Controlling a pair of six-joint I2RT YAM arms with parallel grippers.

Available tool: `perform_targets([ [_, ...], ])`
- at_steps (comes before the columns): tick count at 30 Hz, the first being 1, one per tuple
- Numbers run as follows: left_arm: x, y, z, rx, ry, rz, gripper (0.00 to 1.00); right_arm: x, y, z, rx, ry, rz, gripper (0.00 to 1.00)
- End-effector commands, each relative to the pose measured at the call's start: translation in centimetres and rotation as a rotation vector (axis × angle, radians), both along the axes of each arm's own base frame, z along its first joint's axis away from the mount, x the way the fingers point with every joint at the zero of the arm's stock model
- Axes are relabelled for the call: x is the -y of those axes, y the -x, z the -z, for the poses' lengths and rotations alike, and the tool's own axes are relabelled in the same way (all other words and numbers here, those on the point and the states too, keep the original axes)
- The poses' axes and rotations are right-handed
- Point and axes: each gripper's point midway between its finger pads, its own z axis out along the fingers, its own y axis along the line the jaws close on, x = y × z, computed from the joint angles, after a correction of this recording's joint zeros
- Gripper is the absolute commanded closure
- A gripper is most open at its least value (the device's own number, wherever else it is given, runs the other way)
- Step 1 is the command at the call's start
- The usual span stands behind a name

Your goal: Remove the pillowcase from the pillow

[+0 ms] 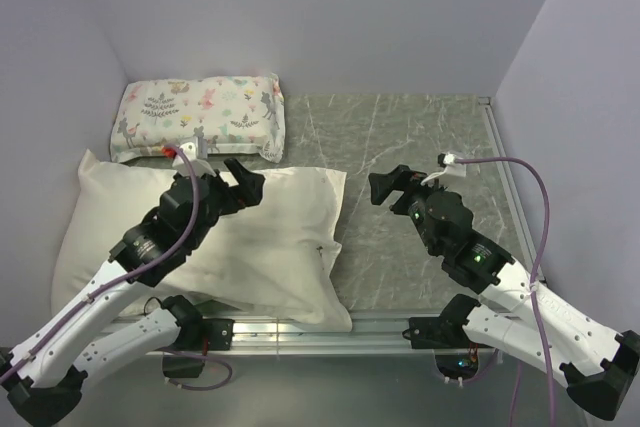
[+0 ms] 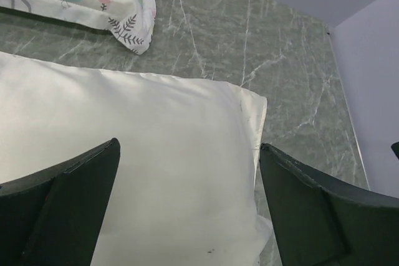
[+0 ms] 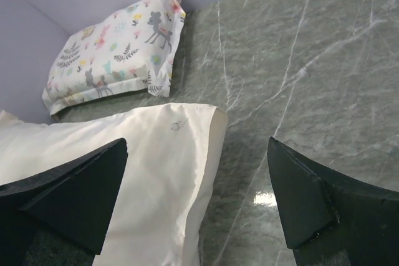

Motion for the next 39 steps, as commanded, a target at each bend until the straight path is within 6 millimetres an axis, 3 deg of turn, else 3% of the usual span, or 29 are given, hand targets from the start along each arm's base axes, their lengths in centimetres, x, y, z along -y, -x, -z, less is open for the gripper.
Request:
perform_targets([
  [1,0.5,-0.1,0.2,-0.027,0.001,0.013,0.01,0.1,0.4,-0.4,0.012,0.002,-0.009,0.0],
  [10,0.4,-1.0,1.0,-0.108,-0.106,-0.03,0.01,-1.0,0.6,0.2,-0.021,0.064,-0.083,0.0],
  [15,1.5,-1.0,2.8,-0.169,-0.198,-0.057,0.01,-4.3,1.6,1.3,-0.038,0.051,-0.26,0.0],
  [20,2.5,-1.1,4.1,-0.198,-0.226,-0.057,0.01,-7.5,2.2,3.8,-0.086,0.02,-0.403,0.01],
  [27,4.9,-0.3,4.6,-0.199,-0.24,0.02,0.01,-9.3,1.6,6.4,-0.141,0.017,-0.438,0.03],
  [31,5.5,0.0,5.6,-0.216,-0.253,0.035,0.01,-11.4,2.7,8.1,-0.17,-0.048,-0.544,0.03],
  [33,5.8,0.3,6.0,-0.224,-0.249,0.048,0.01,-12.7,3.3,7.9,-0.173,-0.113,-0.602,0.03],
  [39,6.6,0.7,5.7,-0.21,-0.222,0.089,0.01,-13.3,3.4,9.3,-0.214,-0.146,-0.614,0.03],
])
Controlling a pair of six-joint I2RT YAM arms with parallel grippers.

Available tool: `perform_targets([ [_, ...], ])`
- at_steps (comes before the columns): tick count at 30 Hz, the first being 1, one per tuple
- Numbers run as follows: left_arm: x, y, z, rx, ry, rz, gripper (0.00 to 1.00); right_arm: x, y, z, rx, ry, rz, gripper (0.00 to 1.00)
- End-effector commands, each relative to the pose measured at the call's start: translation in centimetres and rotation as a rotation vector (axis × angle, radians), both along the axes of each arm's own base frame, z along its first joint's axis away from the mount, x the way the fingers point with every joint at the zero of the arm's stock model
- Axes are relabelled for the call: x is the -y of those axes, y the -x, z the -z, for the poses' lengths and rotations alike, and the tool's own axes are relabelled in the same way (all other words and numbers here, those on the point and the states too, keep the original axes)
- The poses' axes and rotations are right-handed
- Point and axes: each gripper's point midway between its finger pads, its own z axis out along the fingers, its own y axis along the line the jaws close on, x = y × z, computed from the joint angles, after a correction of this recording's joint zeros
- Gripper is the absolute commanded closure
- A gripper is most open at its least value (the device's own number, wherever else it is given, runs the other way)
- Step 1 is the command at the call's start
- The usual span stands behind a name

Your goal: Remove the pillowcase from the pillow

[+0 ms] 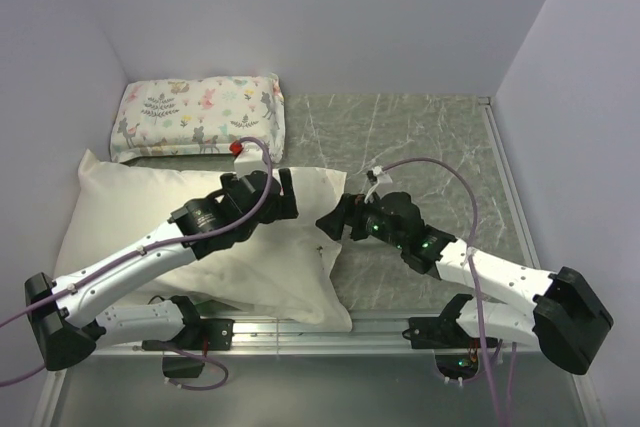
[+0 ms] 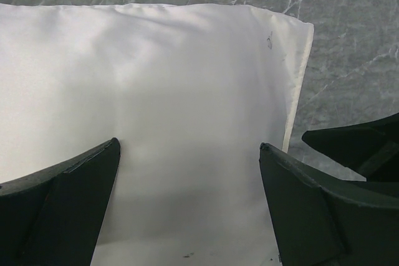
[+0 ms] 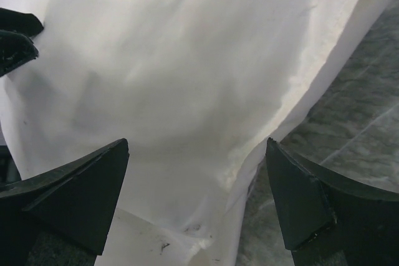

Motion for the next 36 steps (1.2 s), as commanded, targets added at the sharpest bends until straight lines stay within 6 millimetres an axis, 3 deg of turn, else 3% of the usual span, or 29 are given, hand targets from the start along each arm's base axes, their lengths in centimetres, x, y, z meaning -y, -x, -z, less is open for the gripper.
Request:
perform_targets([
  [1,0.9,0.3,-0.9,0.023,0.057,0.029,0.01,-1.7,0.1,-2.6,0.041,-0.117,-0.042,0.04],
  [7,1.5,1.1,-1.8,0.037,0.105,0.074,0.01,-3.2,0.5,-3.4,0.009,-0.167,-0.106,0.2],
  [11,1.1,1.7,-1.9,0.036,0.122,0.081,0.01,-3.7,0.4,-2.9,-0.014,-0.154,-0.123,0.26],
  [20,0.3,2.4,-1.2,0.027,0.112,0.091,0.01,0.5,-0.7,-1.1,0.015,-0.019,0.059,0.02],
  [27,0.3,2.6,-1.2,0.024,0.12,0.092,0.01,-2.1,0.6,-0.2,-0.058,-0.116,-0.052,0.01],
  [31,-0.9,2.3,-0.8,0.023,0.101,0.022,0.01,-2.1,0.6,0.0,-0.061,-0.115,-0.042,0.0],
  [35,-2.5,2.0,0.6,-0.007,0.08,-0.112,0.03,-3.3,0.9,-1.0,-0.061,-0.153,-0.089,0.0],
  [36,-2.7,1.9,0.9,-0.011,0.074,-0.127,0.03,-3.9,0.8,-2.1,-0.047,-0.18,-0.106,0.0],
])
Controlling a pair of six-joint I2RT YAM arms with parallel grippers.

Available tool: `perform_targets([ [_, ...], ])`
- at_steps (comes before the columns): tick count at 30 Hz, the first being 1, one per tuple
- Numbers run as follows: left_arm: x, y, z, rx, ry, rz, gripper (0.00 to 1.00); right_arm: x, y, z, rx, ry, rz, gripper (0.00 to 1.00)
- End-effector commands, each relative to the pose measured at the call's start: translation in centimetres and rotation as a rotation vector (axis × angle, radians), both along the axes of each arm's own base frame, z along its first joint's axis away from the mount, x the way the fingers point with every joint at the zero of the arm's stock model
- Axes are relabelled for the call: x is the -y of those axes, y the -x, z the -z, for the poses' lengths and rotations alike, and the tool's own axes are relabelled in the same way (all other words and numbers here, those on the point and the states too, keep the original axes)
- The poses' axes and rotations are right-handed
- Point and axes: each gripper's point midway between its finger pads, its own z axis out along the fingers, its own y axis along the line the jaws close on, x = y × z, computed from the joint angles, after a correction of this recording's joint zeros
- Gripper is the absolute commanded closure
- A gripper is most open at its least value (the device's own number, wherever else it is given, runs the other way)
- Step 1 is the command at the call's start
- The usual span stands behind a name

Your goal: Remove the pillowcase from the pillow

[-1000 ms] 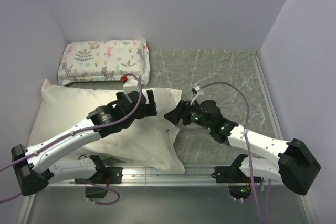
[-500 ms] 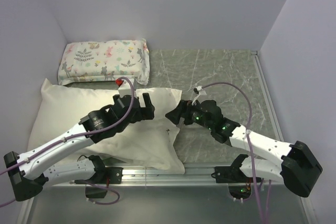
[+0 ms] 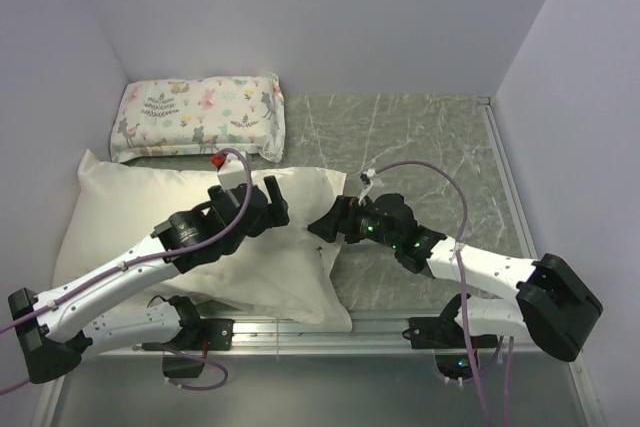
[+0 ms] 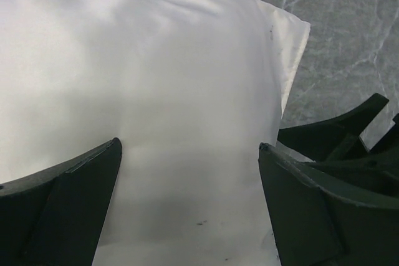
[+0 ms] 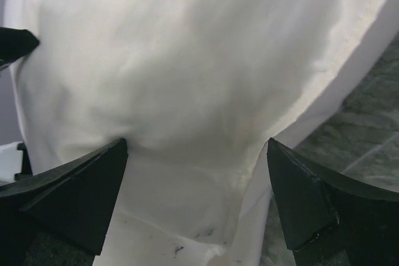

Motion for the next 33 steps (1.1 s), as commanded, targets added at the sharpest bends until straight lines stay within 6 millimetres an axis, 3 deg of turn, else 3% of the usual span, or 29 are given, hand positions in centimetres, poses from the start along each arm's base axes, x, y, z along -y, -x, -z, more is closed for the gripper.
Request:
perform_targets([
  [1,-1.6,-0.3,1.3,-0.02,-0.021,-0.121,0.03,-2.6,0.0,-3.8,0.052,-0.117,-0.065,0.03],
  [3,-1.7,-0.5,1.8,-0.012,-0.018,-0.146,0.03,-3.9,0.2,-4.5,0.052,-0.141,-0.11,0.09],
  [5,-1.5,-0.9,1.9,-0.007,-0.016,-0.154,0.06,-4.1,-0.1,-4.8,0.047,-0.147,-0.103,0.27],
  [6,-1.4,-1.0,1.7,-0.004,-0.014,-0.153,0.07,-4.0,-0.3,-5.0,0.046,-0.142,-0.093,0.37],
  [7,-1.2,-1.1,1.4,0.001,-0.009,-0.147,0.09,-3.8,-0.5,-5.0,0.048,-0.129,-0.081,0.57],
  [9,-0.5,-1.1,0.8,0.011,-0.001,-0.109,0.14,-3.1,-0.7,-6.1,0.074,-0.112,-0.049,0.77],
  [12,0.7,-0.9,-0.7,0.045,0.039,-0.015,0.19,-2.3,-0.6,-8.4,0.117,-0.105,-0.037,0.9],
  [17,3.3,0.7,-3.7,0.121,0.113,0.214,0.19,-2.7,0.3,-12.8,0.173,-0.167,-0.093,0.96],
  [21,5.1,2.4,-5.3,0.164,0.174,0.379,0.12,-3.8,0.3,-14.8,0.187,-0.215,-0.133,0.97],
  [23,6.3,3.6,-5.9,0.183,0.212,0.48,0.08,-4.8,0.3,-14.8,0.162,-0.221,-0.17,0.99],
  [24,6.6,3.9,-6.0,0.187,0.221,0.507,0.07,-5.4,0.3,-16.0,0.173,-0.245,-0.19,1.0],
  [28,7.5,4.3,-5.6,0.177,0.201,0.53,0.06,-7.4,0.2,-15.9,0.134,-0.253,-0.238,1.0],
  [33,7.0,3.1,-3.9,0.152,0.115,0.389,0.06,-8.6,0.3,-16.6,0.102,-0.29,-0.269,1.0],
])
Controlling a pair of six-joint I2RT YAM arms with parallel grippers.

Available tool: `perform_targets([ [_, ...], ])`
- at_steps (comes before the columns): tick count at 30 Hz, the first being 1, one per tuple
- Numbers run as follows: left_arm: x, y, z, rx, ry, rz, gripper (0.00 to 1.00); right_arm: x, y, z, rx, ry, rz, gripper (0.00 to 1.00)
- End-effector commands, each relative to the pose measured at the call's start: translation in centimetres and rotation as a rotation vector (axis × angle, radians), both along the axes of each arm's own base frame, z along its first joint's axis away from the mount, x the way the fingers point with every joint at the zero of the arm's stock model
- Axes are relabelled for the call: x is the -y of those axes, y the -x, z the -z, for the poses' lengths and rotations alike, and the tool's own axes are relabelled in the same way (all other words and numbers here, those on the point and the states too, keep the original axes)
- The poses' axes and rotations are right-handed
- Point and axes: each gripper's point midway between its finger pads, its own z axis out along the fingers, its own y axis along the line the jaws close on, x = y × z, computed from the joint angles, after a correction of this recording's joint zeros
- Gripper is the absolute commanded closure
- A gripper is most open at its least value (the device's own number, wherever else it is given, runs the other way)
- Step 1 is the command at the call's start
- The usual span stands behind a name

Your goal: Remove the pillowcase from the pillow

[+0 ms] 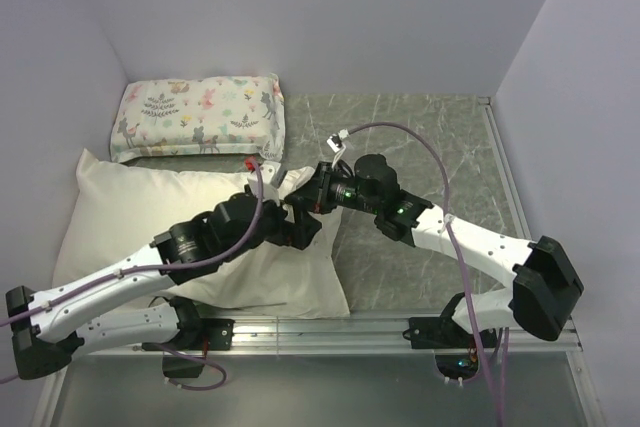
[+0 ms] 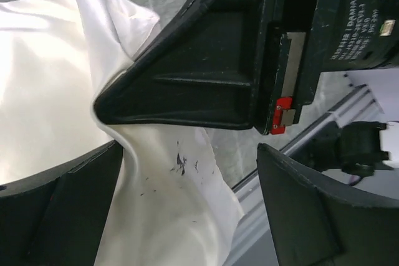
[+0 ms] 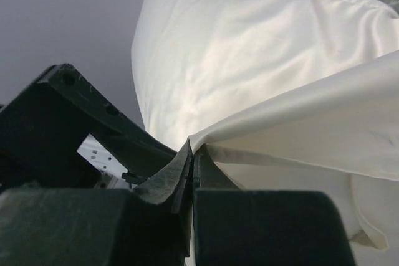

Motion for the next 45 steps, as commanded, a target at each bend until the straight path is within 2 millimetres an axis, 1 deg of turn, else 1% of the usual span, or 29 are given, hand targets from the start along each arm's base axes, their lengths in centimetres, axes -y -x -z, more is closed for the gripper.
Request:
perform_targets([
  [1,-0.7,-1.5,-0.7,0.034,-0.023,-0.128,0.06,-1.7,1.0,-4.6,0.031,-0.122,-0.08,1.0],
  [2,-0.4,-1.4,0.0,0.016,-0.045,-0.152,0.07,-1.8,1.2,-4.8,0.028,-0.131,-0.09,1.0],
  [3,-1.2,-2.0,0.4,0.024,-0.08,-0.214,0.07,-2.0,1.5,-5.2,0.024,-0.149,-0.103,1.0],
  [5,-1.1,-1.9,1.2,0.001,-0.101,-0.27,0.08,-2.2,1.7,-5.6,0.021,-0.162,-0.113,1.0],
  [6,-2.3,-2.4,1.9,0.005,-0.148,-0.343,0.09,-2.4,2.0,-6.1,0.024,-0.176,-0.127,1.0],
  [10,-3.1,-3.0,2.2,-0.015,-0.124,-0.466,0.16,-3.0,3.1,-6.3,0.018,-0.182,-0.155,1.0],
  [13,-3.7,-3.0,1.9,-0.018,-0.073,-0.5,0.35,-2.8,3.0,-5.8,0.024,-0.159,-0.131,1.0],
  [14,-3.8,-2.9,1.8,-0.018,-0.057,-0.498,0.49,-2.5,2.9,-4.9,0.011,-0.131,-0.112,0.99],
  [16,-4.2,-2.7,1.7,-0.016,-0.036,-0.496,0.65,-1.9,2.5,-4.4,0.028,-0.105,-0.077,0.96],
  [17,-4.4,-2.6,1.8,-0.018,-0.038,-0.498,0.78,-1.5,2.1,-3.8,0.034,-0.079,-0.045,0.93],
  [18,-4.7,-2.5,2.0,-0.02,-0.045,-0.503,0.84,-1.2,2.0,-4.0,0.045,-0.076,-0.028,0.91],
  [19,-5.0,-2.4,2.4,-0.033,-0.059,-0.51,0.97,-0.9,1.8,-3.9,0.048,-0.068,-0.012,0.87],
  [20,-5.2,-2.3,2.5,-0.04,-0.065,-0.515,0.99,-0.6,1.3,-3.7,0.048,-0.049,0.019,0.77],
  [22,-5.4,-2.0,2.6,-0.052,-0.06,-0.512,1.0,0.1,0.9,-4.0,0.076,-0.024,0.052,0.65],
  [23,-5.6,-1.8,2.9,-0.059,-0.068,-0.51,1.0,0.8,0.3,-3.3,0.081,0.016,0.1,0.51],
  [24,-5.8,-1.7,3.0,-0.063,-0.067,-0.51,1.0,1.5,0.4,-4.0,0.099,0.008,0.12,0.46],
  [25,-6.0,-1.6,2.9,-0.065,-0.058,-0.511,1.0,2.1,0.1,-4.0,0.106,0.016,0.147,0.42],
  [26,-6.1,-1.5,3.0,-0.069,-0.058,-0.51,1.0,2.8,0.2,-3.2,0.102,0.039,0.168,0.38],
  [28,-6.4,-1.3,3.2,-0.075,-0.056,-0.51,1.0,4.2,0.2,-3.7,0.13,0.035,0.216,0.38],
  [29,-6.4,-1.2,3.3,-0.079,-0.058,-0.51,0.99,4.8,0.4,-2.4,0.125,0.062,0.221,0.44],
  [31,-6.5,-1.0,3.3,-0.089,-0.061,-0.502,1.0,5.4,1.2,-2.1,0.13,0.055,0.213,0.46],
  [32,-6.5,-1.0,3.5,-0.092,-0.067,-0.502,0.99,5.6,1.5,-0.6,0.112,0.076,0.201,0.48],
  [34,-6.5,-0.9,3.6,-0.099,-0.07,-0.499,1.0,5.3,2.5,0.7,0.08,0.078,0.164,0.51],
  [35,-6.5,-0.9,3.6,-0.098,-0.069,-0.496,0.99,5.1,2.9,1.9,0.06,0.073,0.154,0.52],
  [39,-6.3,-0.8,3.5,-0.104,-0.08,-0.49,1.0,3.8,4.0,4.7,0.007,0.094,0.11,0.51],
  [40,-6.3,-0.8,3.7,-0.108,-0.091,-0.489,0.99,3.5,4.0,5.0,-0.002,0.096,0.102,0.5],
  [43,-6.3,-0.6,3.7,-0.113,-0.089,-0.483,1.0,2.9,3.8,6.5,-0.036,0.118,0.098,0.36],
  [44,-6.2,-0.6,3.7,-0.115,-0.084,-0.479,0.99,2.8,3.8,6.7,-0.036,0.118,0.097,0.25],
  [45,-6.2,-0.5,3.7,-0.113,-0.086,-0.471,1.0,2.6,3.8,7.5,-0.05,0.129,0.096,0.19],
])
